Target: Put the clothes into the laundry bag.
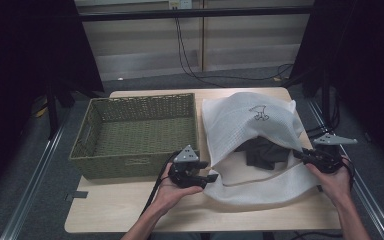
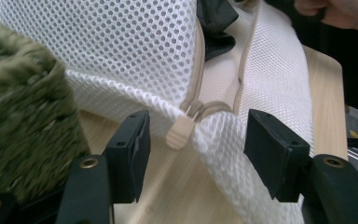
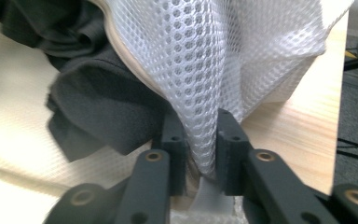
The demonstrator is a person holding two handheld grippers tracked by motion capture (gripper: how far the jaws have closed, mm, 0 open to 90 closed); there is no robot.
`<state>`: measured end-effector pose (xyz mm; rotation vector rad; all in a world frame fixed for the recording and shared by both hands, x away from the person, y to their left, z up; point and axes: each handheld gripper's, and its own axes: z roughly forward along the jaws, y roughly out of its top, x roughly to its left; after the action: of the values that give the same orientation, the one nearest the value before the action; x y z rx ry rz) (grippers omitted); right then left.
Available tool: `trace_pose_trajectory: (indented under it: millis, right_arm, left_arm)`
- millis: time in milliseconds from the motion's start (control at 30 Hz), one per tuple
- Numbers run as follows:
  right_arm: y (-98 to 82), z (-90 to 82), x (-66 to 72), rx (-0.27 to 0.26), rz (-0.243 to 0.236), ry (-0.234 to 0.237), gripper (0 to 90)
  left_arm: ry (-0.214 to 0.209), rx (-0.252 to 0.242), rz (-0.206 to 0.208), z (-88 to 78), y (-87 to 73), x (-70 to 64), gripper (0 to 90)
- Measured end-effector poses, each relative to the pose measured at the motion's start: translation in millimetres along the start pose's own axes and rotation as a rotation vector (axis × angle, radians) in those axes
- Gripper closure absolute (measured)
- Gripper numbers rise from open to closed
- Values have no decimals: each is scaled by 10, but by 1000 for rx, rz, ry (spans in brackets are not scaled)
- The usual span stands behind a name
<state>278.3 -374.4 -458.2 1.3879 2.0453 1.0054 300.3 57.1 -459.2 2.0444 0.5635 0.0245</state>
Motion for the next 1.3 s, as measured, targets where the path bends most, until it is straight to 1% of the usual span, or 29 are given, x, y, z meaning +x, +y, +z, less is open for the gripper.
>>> trace_pose_trajectory:
  millis: [33,100,133,200,267,300,333,367,433,500,533,567,600,633,667,700,733,767,800,867,900,967,1033,1067,1133,1167,1233,1267,1300]
  right_arm:
    - [3,-34,-5,-9,0,3,790]
    - [17,-126,-11,-29,0,6,782]
    - [18,-178,-20,-44,7,10,759]
    - [-3,-232,-28,-53,11,10,675]
    - [-63,-239,-38,-32,13,-7,581]
    - [-105,-218,-58,-23,17,-20,550]
    - [-149,-192,-73,-7,33,-24,541]
    - [-185,-164,-87,11,30,-29,556]
    - [-236,-155,-96,19,27,-54,682]
    - [-260,-182,-127,15,23,-72,796]
    - [-275,-212,-147,11,29,-89,808]
    - [-290,-244,-174,-1,43,-54,811]
    - [-293,-282,-161,-1,29,-50,821]
    - [-288,-314,-128,2,11,-65,827]
    - [-290,-334,-117,4,6,-64,827]
    - [-305,-341,-116,-1,13,-61,824]
    - [-319,-343,-121,4,16,-57,819]
    - [-344,-337,-121,10,22,-63,804]
    - [-368,-329,-118,8,26,-62,782]
    - [-412,-305,-116,13,32,-65,753]
    - [-451,-278,-112,17,35,-68,732]
    - [-505,-235,-112,41,39,-74,707]
    - [-542,-198,-100,63,37,-75,684]
    - [-553,-184,-91,70,32,-81,670]
    - [-575,-160,-87,85,33,-81,638]
    - [-580,-156,-81,90,38,-77,620]
    - [-589,-152,-64,92,40,-74,607]
    - [-597,-152,-56,87,44,-67,586]
    - [-606,-167,-48,79,50,-49,556]
  left_arm:
    - [2,1,-3,28,10,-7,385]
    - [47,21,22,85,43,-18,404]
    - [55,15,29,98,45,-6,473]
    - [47,-1,24,98,29,21,718]
    - [50,6,17,74,11,45,770]
    - [32,-10,-7,48,-1,60,776]
    - [33,-23,-27,19,-11,71,779]
    - [31,-27,-30,-19,-18,89,783]
    - [48,-29,-19,-82,-32,100,788]
    - [52,-23,-34,-170,-63,140,794]
    - [52,-30,-48,-213,-84,153,796]
    - [37,-23,-55,-238,-96,153,798]
    - [34,-16,-41,-251,-108,123,798]
    - [50,2,-19,-253,-113,84,798]
    - [58,23,3,-248,-122,53,798]
    - [56,37,8,-238,-132,35,798]
    - [41,65,12,-222,-151,20,797]
    - [43,100,26,-208,-166,10,796]
    - [44,113,36,-182,-189,1,795]
    - [45,152,25,-151,-234,14,793]
    - [44,148,17,-135,-260,18,792]
    - [44,186,19,-104,-316,18,791]
    - [49,204,28,-89,-344,24,789]
    - [45,199,29,-78,-373,31,788]
    - [43,202,18,-66,-418,46,777]
    - [42,212,28,-66,-430,50,769]
    - [43,207,40,-57,-456,49,754]
    - [49,204,62,-67,-464,54,740]
    - [54,202,52,-80,-462,54,732]
